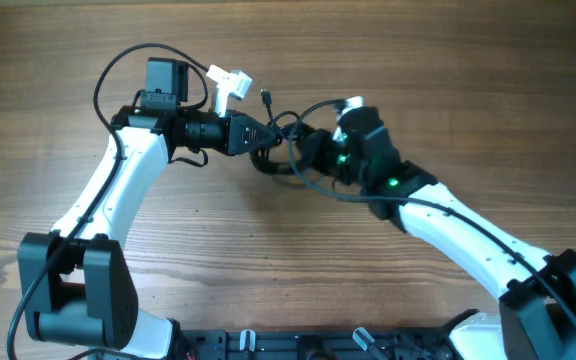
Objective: Untangle cables
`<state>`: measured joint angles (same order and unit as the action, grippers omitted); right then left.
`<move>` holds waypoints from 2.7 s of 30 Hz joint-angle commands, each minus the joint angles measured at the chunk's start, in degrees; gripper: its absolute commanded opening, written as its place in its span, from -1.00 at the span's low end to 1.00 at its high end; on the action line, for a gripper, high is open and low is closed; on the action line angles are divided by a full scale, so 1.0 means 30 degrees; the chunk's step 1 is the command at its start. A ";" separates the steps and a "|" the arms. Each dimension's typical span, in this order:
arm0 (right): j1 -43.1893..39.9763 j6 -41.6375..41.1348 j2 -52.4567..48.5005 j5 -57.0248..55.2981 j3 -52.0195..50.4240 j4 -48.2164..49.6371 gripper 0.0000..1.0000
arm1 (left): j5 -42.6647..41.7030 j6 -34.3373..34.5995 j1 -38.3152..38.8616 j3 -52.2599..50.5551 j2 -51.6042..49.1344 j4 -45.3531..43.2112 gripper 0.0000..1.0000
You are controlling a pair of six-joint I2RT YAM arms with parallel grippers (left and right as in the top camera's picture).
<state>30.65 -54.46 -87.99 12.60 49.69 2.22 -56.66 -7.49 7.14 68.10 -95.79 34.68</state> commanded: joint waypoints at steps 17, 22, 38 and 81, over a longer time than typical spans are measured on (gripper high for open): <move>-0.1545 -0.4452 -0.0364 0.5814 0.0146 0.0386 -0.35 | 0.0015 0.0372 0.0051 0.0044 0.0124 0.0000 -0.92; -0.1035 -0.5100 -0.0452 0.5246 0.0146 0.1617 -0.37 | -0.1967 0.0364 0.0058 0.0044 0.0124 -0.0066 -0.92; -0.2943 -0.1829 -0.0568 1.2772 0.0146 0.2739 -0.91 | 0.4867 0.1173 0.0816 0.0044 0.0124 -0.0364 -0.92; -0.1005 -0.4568 -0.0976 0.1668 0.0146 0.3606 -0.53 | -0.0255 0.1537 0.0823 0.0044 0.0124 -0.0270 -0.92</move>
<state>29.23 -66.83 -90.00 21.15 49.69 11.68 -52.62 -0.80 9.26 68.10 -95.79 33.19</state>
